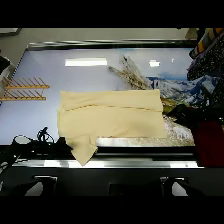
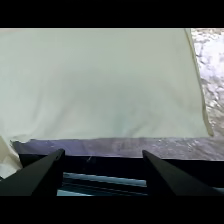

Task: Fold the clothes and pants, and hang the long-sleeved shirts on hangers.

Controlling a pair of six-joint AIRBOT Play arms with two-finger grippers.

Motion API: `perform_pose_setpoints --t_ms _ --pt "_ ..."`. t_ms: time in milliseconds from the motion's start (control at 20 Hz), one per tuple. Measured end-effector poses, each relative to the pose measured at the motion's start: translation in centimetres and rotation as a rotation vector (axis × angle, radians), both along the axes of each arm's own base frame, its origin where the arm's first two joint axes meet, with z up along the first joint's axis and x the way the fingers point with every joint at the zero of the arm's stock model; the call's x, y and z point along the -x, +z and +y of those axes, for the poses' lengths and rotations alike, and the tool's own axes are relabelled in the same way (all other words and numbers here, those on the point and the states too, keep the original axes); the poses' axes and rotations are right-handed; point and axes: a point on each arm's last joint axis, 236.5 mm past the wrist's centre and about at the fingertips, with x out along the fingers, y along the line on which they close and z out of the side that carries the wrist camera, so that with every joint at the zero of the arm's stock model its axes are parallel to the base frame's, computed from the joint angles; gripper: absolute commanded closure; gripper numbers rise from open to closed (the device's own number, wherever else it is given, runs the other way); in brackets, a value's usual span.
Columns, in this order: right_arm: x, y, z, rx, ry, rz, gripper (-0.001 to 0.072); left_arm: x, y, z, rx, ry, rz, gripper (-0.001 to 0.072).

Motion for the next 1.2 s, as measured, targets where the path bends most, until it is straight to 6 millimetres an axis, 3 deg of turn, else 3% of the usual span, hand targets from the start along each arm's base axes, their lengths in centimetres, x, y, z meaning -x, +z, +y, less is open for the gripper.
perform_pose_setpoints --t_ms 150,350,800,950,1200 --pt "0.4 0.5 -0.2 -0.001 0.012 -0.006 0.0178 0.0 -0.1 -0.3 0.003 -0.005 0.001 0.0689" --pt "-0.1 0.5 -2.4 -0.015 -0.058 -0.019 0.0175 0.2 -0.1 -0.6 0.007 -0.020 0.005 0.0689" --pt "3.6 -9.9 -2.0 -0.099 -0.052 0.207 0.0176 0.7 0.0 -0.8 0.014 -0.061 0.002 0.0689" --pt "4.4 -11.5 -2.3 -0.074 -0.045 0.225 0.0177 0.8 0.1 -0.8 0.018 -0.070 0.003 0.0689" --pt "4.4 -12.7 -2.9 -0.041 -0.050 0.215 0.0184 0.9 0.2 -0.9 0.023 -0.076 0.004 0.0689"
